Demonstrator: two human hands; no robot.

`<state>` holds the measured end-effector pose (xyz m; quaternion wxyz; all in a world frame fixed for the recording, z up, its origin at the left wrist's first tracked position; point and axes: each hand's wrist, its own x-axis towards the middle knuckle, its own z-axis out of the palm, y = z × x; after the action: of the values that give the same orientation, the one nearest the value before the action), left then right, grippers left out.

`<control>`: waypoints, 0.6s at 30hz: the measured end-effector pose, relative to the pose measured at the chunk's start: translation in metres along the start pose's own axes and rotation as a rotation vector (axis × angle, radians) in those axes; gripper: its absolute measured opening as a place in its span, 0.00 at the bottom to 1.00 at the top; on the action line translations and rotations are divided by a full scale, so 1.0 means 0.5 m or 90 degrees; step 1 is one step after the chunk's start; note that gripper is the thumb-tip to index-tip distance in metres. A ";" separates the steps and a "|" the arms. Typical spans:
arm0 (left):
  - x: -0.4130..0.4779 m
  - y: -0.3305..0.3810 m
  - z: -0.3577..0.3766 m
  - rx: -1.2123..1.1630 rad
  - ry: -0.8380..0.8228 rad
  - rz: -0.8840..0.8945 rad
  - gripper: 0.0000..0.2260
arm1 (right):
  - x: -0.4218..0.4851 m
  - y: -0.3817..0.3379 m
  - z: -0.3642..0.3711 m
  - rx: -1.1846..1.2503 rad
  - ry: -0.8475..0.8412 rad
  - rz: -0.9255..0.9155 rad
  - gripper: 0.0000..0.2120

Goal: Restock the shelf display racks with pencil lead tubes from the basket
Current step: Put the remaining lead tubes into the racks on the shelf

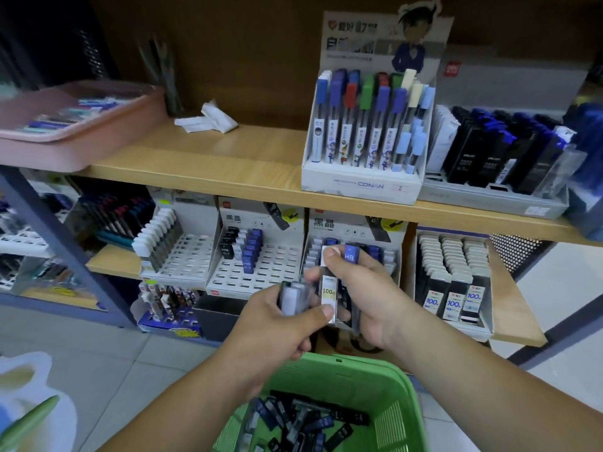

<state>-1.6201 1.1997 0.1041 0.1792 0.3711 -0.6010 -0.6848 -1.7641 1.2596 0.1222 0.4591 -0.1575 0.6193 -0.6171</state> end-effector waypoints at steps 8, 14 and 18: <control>0.021 -0.007 -0.233 0.043 0.126 0.008 0.08 | 0.062 0.029 0.161 -0.286 0.013 -0.217 0.07; 0.080 -0.033 -0.390 0.005 0.201 -0.008 0.12 | 0.153 0.045 0.323 -0.371 -0.026 -0.275 0.12; 0.115 -0.082 -0.466 -0.082 0.308 -0.005 0.09 | 0.229 0.043 0.423 -0.416 -0.004 -0.309 0.13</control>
<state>-1.4813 1.0081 0.0475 0.3388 0.5144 -0.4942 -0.6135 -1.6551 1.0452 0.0988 0.2279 -0.4384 0.7264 -0.4777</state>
